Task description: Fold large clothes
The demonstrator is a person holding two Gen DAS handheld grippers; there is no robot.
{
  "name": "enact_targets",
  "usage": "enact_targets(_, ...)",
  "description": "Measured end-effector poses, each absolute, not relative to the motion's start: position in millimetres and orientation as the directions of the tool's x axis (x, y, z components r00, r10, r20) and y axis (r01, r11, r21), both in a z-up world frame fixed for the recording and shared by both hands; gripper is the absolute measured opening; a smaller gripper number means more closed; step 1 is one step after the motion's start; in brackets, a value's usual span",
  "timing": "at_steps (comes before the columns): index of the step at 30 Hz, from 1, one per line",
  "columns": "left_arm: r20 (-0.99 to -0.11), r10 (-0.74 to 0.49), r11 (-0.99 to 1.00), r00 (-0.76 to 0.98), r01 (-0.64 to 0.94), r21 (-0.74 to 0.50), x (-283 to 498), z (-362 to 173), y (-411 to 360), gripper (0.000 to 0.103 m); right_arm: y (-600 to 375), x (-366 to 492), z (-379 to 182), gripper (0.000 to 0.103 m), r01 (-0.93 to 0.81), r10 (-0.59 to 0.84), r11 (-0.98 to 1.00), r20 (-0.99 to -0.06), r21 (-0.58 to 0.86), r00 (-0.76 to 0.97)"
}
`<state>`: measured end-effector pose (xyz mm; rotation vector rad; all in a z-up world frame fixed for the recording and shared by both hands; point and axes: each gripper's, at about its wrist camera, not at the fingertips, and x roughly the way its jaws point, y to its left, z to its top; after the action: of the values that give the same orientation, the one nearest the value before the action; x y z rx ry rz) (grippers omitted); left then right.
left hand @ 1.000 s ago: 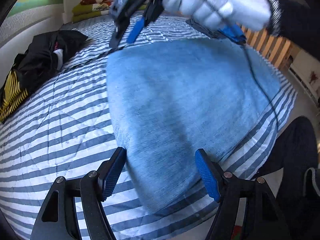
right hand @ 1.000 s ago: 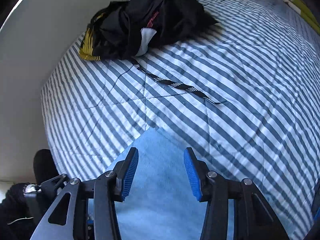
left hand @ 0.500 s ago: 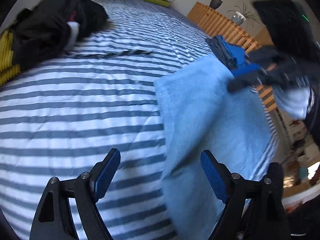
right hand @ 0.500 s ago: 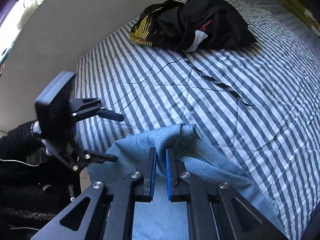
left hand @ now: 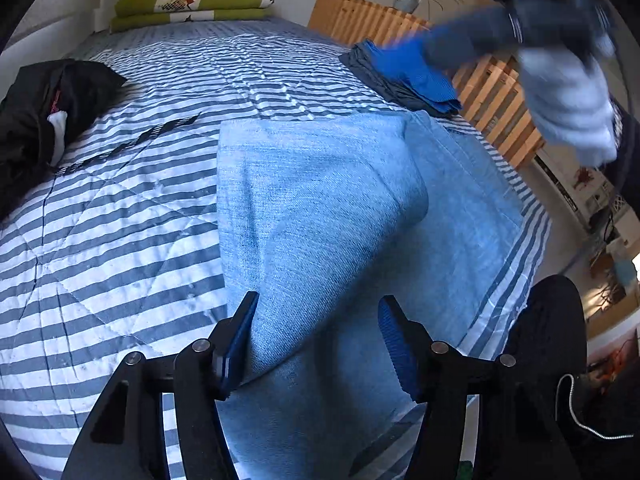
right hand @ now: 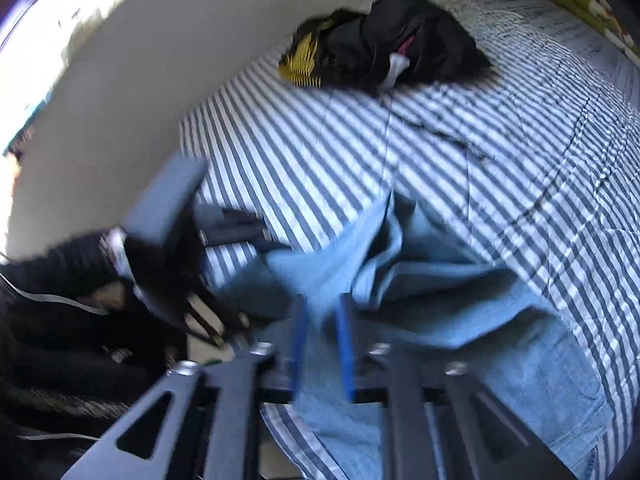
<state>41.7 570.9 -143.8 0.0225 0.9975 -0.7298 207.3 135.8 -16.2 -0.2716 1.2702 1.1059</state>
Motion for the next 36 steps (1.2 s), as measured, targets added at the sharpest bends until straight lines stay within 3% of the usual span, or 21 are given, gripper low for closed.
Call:
enact_targets(1,-0.771,-0.544,0.764,0.330,0.574,-0.294,39,-144,569,0.063,138,216,-15,0.063,-0.771,0.517,0.507,-0.852,0.386,-0.086)
enact_targets(5,-0.781,-0.522,0.767,0.344,0.589,-0.253,34,-146,566,0.063,158,241,-44,0.063,-0.736,0.449,0.556,-0.885,0.386,-0.124)
enact_targets(9,-0.773,-0.535,0.766,0.342,0.582,-0.273,34,-145,570,0.063,161,240,-72,0.050,-0.721,0.390,0.570,-0.902,0.393,-0.183)
enact_targets(12,-0.769,-0.538,0.766,0.346,0.582,-0.274,34,-146,571,0.063,163,234,-80,0.049,-0.710,0.400,0.555,-0.888,0.433,-0.228)
enact_targets(14,-0.770,-0.526,0.772,0.362,0.582,-0.254,31,-144,572,0.063,172,227,-84,0.038,-0.712,0.389,0.537,-0.881,0.453,-0.268)
enact_targets(16,-0.772,-0.500,0.792,0.392,0.568,-0.225,26,-140,581,0.065,186,217,-85,0.006,-0.754,0.342,0.514,-0.904,0.409,-0.257)
enact_targets(17,-0.771,-0.484,0.809,0.414,0.549,-0.212,22,-137,590,0.068,196,211,-82,0.004,-0.786,0.320,0.497,-0.920,0.368,-0.228)
enact_targets(19,-0.750,-0.475,0.839,0.459,0.492,-0.230,14,-133,616,0.086,214,203,-68,0.004,-0.850,0.329,0.430,-0.929,0.305,-0.167)
enact_targets(23,-0.765,-0.502,0.852,0.404,0.382,-0.358,19,-155,652,0.087,241,240,-43,0.004,-0.817,0.460,0.431,-0.873,0.382,-0.166)
enact_targets(24,-0.762,-0.526,0.840,0.377,0.369,-0.397,20,-162,655,0.083,245,253,-43,0.003,-0.799,0.477,0.449,-0.863,0.401,-0.165)
enact_targets(25,-0.752,-0.560,0.820,0.347,0.364,-0.442,21,-167,656,0.062,248,267,-45,0.003,-0.778,0.491,0.474,-0.857,0.413,-0.155)
enact_targets(26,-0.746,-0.577,0.807,0.331,0.370,-0.460,21,-170,654,0.047,253,275,-49,0.004,-0.769,0.490,0.490,-0.859,0.410,-0.145)
enact_targets(27,-0.751,-0.566,0.813,0.340,0.381,-0.440,19,-170,650,0.041,256,283,-54,0.004,-0.755,0.483,0.508,-0.863,0.415,-0.149)
enact_targets(34,-0.731,-0.589,0.800,0.345,0.378,-0.466,22,-171,656,0.031,293,324,-147,0.005,-0.647,0.262,0.655,-0.920,0.391,-0.290)
enact_targets(36,-0.733,-0.580,0.805,0.354,0.386,-0.450,20,-169,655,0.030,298,327,-149,0.006,-0.649,0.236,0.656,-0.921,0.386,-0.309)
